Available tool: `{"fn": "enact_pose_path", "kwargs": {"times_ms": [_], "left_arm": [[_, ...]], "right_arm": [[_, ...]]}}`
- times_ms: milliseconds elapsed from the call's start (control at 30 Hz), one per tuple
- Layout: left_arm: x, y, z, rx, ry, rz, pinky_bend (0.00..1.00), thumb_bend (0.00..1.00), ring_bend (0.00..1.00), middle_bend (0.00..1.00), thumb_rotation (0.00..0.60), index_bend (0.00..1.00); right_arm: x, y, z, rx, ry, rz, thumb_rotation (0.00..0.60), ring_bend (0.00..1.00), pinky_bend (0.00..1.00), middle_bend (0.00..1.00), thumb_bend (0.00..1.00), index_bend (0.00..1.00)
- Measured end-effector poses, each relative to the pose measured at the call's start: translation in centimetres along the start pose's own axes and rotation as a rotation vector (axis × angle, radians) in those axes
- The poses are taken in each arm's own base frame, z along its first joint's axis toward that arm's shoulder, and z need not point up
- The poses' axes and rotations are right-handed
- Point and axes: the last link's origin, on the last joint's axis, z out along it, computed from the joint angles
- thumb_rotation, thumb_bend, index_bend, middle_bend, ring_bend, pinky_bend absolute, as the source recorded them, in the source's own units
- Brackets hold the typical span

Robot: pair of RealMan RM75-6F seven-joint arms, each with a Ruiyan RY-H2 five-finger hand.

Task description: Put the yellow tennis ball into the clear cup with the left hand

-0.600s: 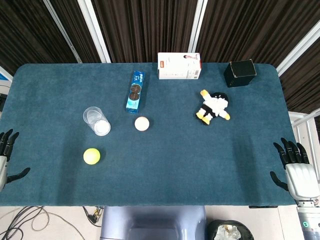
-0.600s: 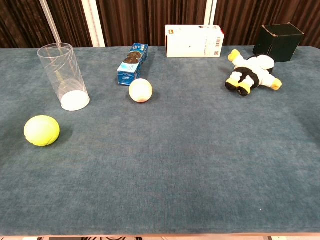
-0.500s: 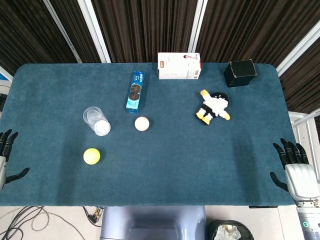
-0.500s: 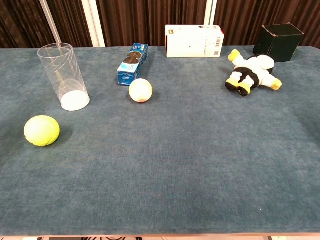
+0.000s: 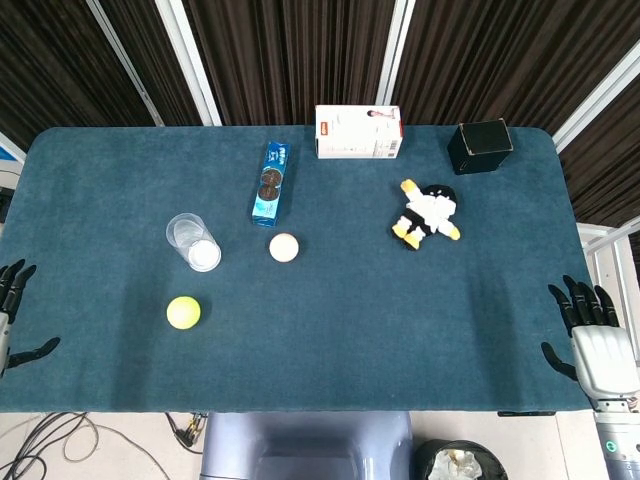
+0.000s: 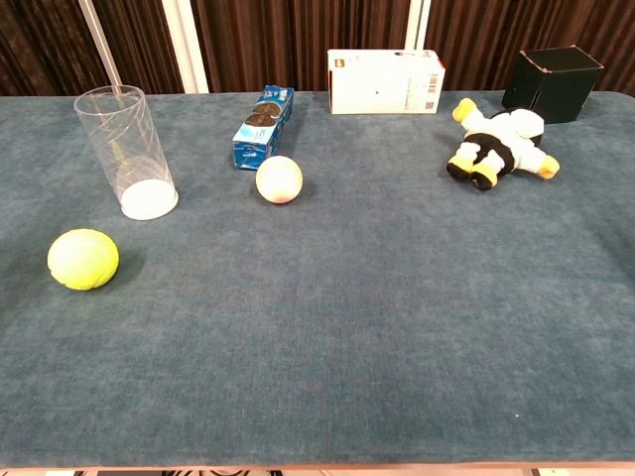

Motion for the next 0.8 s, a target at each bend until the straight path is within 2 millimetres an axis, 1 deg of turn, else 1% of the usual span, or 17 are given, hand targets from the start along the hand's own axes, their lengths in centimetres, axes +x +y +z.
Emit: {"fn": "enact_pose_path", "kwargs": {"times_ms": [133,333,467,633,800], "left_arm": [[0.0,-0.1,0.0,-0.012,-0.020,-0.031,0.00,0.00,0.00,0.00,0.600,0.06],[-0.1,0.0,0.2,-0.027,-0.054,-0.050,0.00,0.00,0.00,0.00,0.600,0.01],[-0.3,0.2,0.6,-0.043,-0.088,-0.111,0.00,0.00,0.00,0.01,0.600,0.01],[-1.2,0.1,2.2,-0.042,-0.168,-0.158,0.00,0.00,0.00,0.02,0.600,0.01],[-2.9,0.5,4.5,-0.035,-0.294,-0.152,0.00,0.00,0.00,0.01,0.600,0.01]], "right_arm": [[0.3,0.2,-0.1,-0.010,0.013,0.006,0.600,0.04,0.00,0.04,0.35,0.13],[0.4,0.2,-0.3,-0.010,0.013,0.010,0.600,0.04,0.00,0.04,0.35,0.13],[0.5,0.3,-0.3,-0.014,0.016,0.011,0.600,0.04,0.00,0.04,0.35,0.13],[0.3,0.4,-0.2,-0.024,0.007,0.011,0.600,0.04,0.00,0.03,0.35,0.13],[0.2,0.1,-0.2,-0.014,0.004,0.008,0.600,0.04,0.00,0.04,0.35,0.13]]}}
